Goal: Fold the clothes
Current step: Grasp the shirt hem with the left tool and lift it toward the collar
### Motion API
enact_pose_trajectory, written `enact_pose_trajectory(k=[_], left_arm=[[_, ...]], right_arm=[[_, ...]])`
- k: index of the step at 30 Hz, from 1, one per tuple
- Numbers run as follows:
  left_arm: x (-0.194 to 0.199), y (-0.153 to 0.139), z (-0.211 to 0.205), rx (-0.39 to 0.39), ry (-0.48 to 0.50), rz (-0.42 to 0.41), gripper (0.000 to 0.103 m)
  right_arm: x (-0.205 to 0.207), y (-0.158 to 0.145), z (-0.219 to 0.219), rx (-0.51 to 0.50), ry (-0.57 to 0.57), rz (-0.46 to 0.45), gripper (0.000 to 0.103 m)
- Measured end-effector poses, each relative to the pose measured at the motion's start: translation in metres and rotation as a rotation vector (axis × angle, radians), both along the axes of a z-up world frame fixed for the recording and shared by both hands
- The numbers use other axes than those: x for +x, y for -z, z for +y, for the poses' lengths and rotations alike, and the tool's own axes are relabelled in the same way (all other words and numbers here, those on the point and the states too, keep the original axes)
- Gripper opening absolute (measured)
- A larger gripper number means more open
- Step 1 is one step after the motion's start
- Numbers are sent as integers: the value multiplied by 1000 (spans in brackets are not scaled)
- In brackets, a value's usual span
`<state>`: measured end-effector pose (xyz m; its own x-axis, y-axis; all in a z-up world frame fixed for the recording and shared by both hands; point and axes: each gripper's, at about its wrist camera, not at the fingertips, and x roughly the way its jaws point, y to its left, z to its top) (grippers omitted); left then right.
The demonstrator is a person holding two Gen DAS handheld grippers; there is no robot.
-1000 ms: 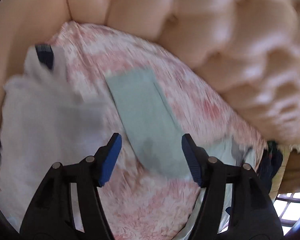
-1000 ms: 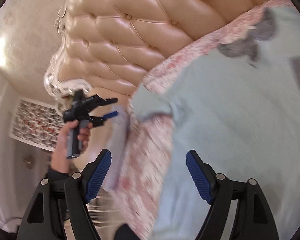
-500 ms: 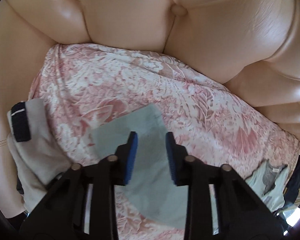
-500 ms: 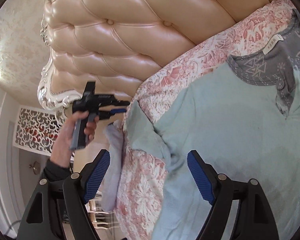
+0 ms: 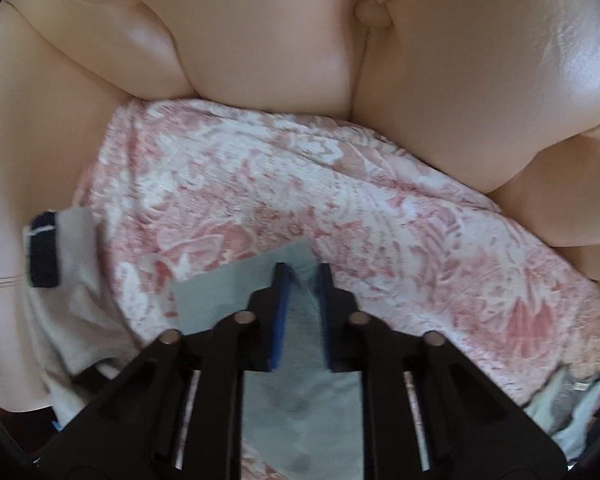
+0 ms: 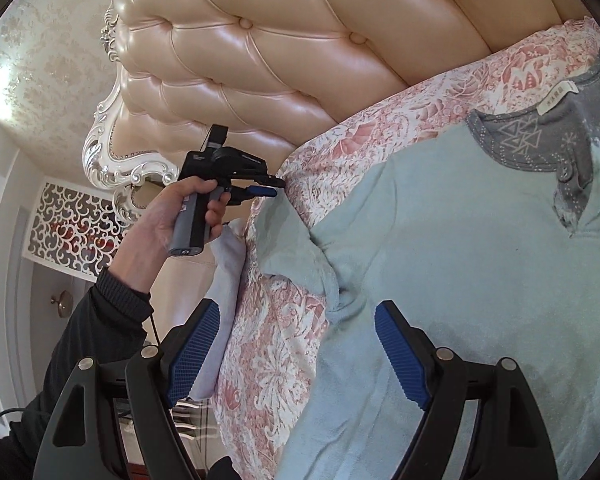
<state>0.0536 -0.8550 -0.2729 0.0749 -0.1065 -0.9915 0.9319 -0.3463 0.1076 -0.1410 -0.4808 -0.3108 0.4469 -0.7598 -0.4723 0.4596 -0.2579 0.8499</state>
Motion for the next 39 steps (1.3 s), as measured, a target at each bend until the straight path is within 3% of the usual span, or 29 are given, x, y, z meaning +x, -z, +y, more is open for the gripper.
enact_pose_trajectory(k=[5, 7, 10, 12, 15, 19, 22, 27, 31, 34, 39], left_arm=[[7, -53, 5, -53, 64, 82, 13], [6, -88, 17, -69, 128, 230, 13], [34, -143, 42, -171, 203, 425, 13], [67, -156, 51, -244, 213, 431, 13], [124, -140, 54, -235, 221, 488, 13], [167, -107, 76, -188, 198, 467, 13], [186, -104, 103, -189, 190, 477, 13], [189, -98, 123, -199, 222, 417, 13], [189, -98, 119, -223, 183, 327, 17], [192, -104, 122, -251, 150, 238, 17], [168, -140, 150, -332, 200, 337, 21]], right_arm=[[-2, -3, -2, -14, 14, 7, 82], [-4, -3, -8, -17, 38, -2, 82], [-9, -3, -17, -23, 72, -16, 82], [-12, -3, -24, -27, 96, -25, 82], [-8, 4, -40, -28, 86, -57, 82], [16, 22, -66, 3, 35, -107, 82], [33, 26, -74, 10, -5, -108, 82], [42, 32, -69, 29, -26, -110, 82], [19, 7, -37, -24, 46, -76, 82], [-13, -19, 10, -27, 127, 19, 82], [-95, -48, 110, 24, 289, 152, 82]])
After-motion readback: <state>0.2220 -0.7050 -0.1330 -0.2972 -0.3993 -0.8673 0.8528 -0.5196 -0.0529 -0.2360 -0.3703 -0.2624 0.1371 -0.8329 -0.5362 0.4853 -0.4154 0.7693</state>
